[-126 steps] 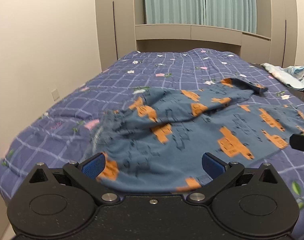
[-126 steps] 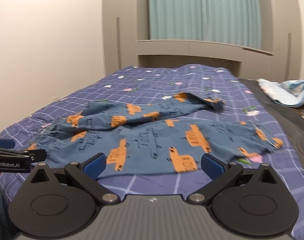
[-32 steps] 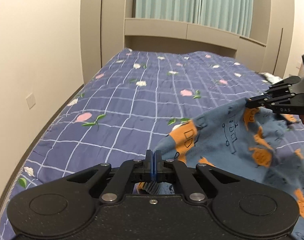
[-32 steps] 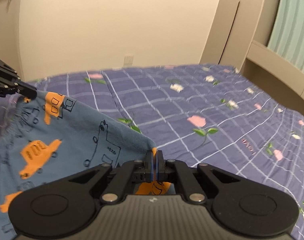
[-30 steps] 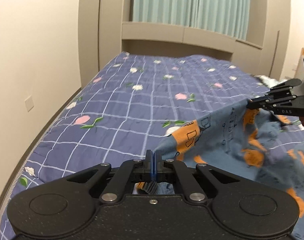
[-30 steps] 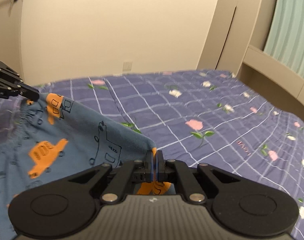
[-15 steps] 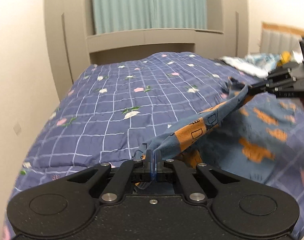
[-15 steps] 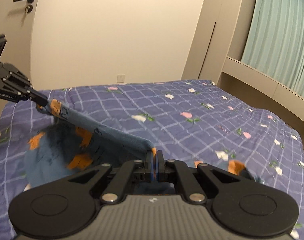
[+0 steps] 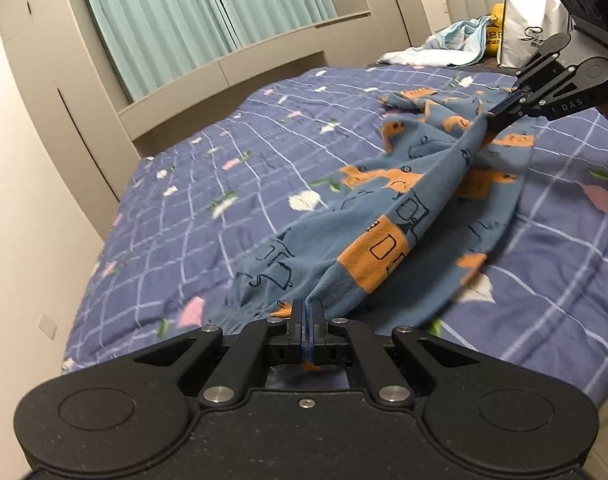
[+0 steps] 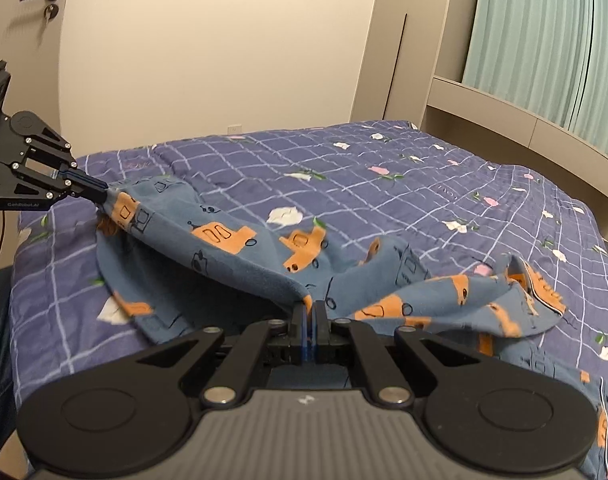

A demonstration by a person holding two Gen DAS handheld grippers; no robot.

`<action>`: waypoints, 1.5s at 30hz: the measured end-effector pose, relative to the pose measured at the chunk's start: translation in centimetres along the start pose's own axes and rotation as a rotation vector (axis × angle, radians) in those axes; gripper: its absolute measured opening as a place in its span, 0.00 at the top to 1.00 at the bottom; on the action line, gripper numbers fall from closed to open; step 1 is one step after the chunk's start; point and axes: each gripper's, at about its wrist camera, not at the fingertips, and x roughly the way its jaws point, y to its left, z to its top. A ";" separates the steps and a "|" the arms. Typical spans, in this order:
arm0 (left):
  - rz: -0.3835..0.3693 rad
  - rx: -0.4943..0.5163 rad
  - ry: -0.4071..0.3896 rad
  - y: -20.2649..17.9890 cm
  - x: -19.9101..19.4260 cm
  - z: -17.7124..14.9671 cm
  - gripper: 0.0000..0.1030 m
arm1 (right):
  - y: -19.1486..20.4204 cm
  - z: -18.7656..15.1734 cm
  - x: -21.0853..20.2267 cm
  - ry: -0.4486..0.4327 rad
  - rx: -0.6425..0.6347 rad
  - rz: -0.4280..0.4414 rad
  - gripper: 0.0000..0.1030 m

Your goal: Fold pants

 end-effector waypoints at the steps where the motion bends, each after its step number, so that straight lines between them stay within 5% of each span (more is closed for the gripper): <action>1: -0.002 0.001 0.003 -0.1 0.0 -0.2 1.00 | 0.1 -0.3 -0.2 0.004 0.001 0.001 0.98; 11: -0.045 -0.021 0.057 -0.9 0.9 -1.3 0.99 | 1.9 -2.2 0.2 0.064 -0.073 -0.024 0.98; 18: -0.053 -0.126 0.072 -0.9 0.6 -1.4 0.76 | 1.8 -3.0 0.1 0.062 -0.043 -0.041 0.86; 19: -0.055 -0.147 0.072 -1.0 0.4 -1.3 0.71 | 1.7 -3.1 -0.1 0.055 -0.034 -0.042 0.78; 21: -0.057 -0.184 0.066 -1.2 0.0 -0.9 0.40 | 1.6 -3.2 -0.5 0.045 -0.016 -0.058 0.56; 23: -0.044 -0.222 0.045 -1.8 -0.7 -0.3 0.22 | 1.2 -3.2 -1.2 0.028 0.019 -0.075 0.32; 26: -0.037 -0.275 -0.001 -2.7 -1.1 0.9 0.05 | 0.6 -3.0 -2.2 0.007 0.076 -0.118 0.03; 27: -0.034 -0.289 -0.010 -3.1 -1.0 1.4 0.01 | 0.4 -3.0 -2.6 0.002 0.088 -0.135 0.01; 39: -0.059 -0.419 -0.048 -7.5 3.9 8.2 0.01 | -4.9 -2.7 -4.4 0.084 0.310 -0.277 0.00; 45: -0.133 -0.386 -0.032 -10.2 7.5 11.5 0.01 | -7.9 -3.4 -4.5 0.094 0.371 -0.291 0.00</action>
